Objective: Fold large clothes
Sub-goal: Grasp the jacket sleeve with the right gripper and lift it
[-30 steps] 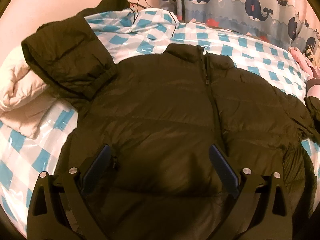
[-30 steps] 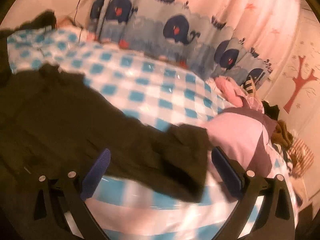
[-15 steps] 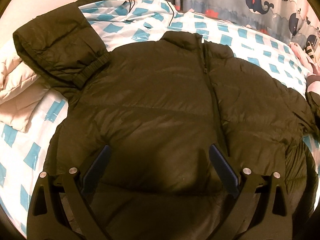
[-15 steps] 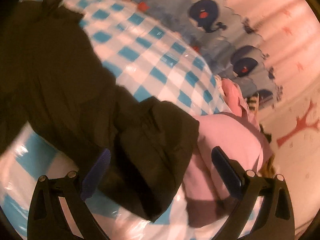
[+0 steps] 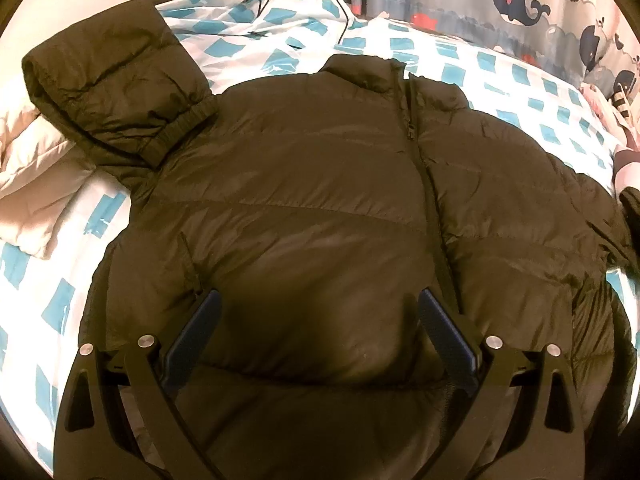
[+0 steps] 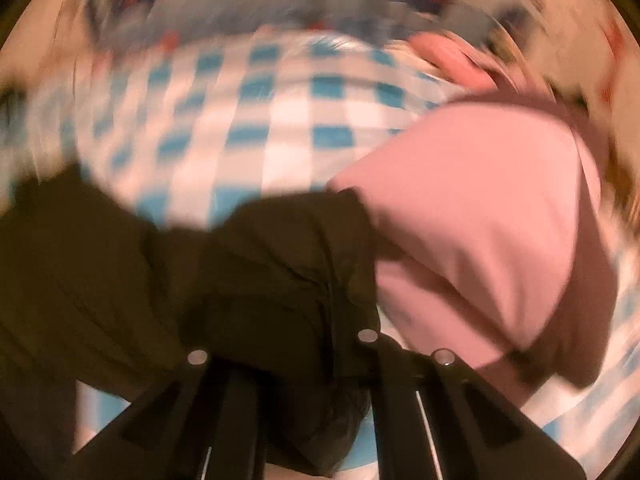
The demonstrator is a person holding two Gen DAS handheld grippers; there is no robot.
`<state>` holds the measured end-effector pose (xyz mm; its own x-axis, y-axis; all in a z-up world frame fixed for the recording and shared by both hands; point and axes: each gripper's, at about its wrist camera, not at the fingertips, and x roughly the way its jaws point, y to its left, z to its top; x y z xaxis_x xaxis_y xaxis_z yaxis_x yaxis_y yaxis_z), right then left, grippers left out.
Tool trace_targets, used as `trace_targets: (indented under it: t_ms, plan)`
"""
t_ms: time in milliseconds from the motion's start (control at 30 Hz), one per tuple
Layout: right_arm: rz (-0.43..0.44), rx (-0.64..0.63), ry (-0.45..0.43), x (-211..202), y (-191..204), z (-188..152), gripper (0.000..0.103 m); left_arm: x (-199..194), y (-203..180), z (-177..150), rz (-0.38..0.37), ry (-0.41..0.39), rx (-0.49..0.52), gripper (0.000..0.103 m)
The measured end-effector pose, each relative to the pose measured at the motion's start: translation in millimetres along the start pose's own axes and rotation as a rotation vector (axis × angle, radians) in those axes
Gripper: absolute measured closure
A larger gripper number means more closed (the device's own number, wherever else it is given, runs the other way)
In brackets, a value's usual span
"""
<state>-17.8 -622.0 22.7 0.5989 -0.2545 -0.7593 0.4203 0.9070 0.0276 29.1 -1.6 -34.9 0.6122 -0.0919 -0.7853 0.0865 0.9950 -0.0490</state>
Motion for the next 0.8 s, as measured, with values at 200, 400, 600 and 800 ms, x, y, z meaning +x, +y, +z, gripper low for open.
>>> trace_targets:
  t_ms: [200, 400, 600, 800]
  plan:
    - [0.376, 0.511, -0.162, -46.3, -69.0, -4.5, 0.096, 0.4, 4.7, -0.3, -0.016, 0.011, -0.03, 0.009]
    - [0.61, 0.941, -0.345, -55.6, -112.4, -38.1, 0.096, 1.0, 17.8, 2.1, -0.043, 0.024, -0.087, 0.009]
    - [0.542, 1.071, -0.277, -22.3, -127.2, -75.8, 0.094, 5.9, 30.5, 2.0, -0.078, 0.06, -0.15, 0.009]
    - [0.388, 0.911, -0.191, -11.2, -120.0, -54.4, 0.048, 13.2, 28.6, 0.8, -0.069, 0.085, -0.164, 0.009]
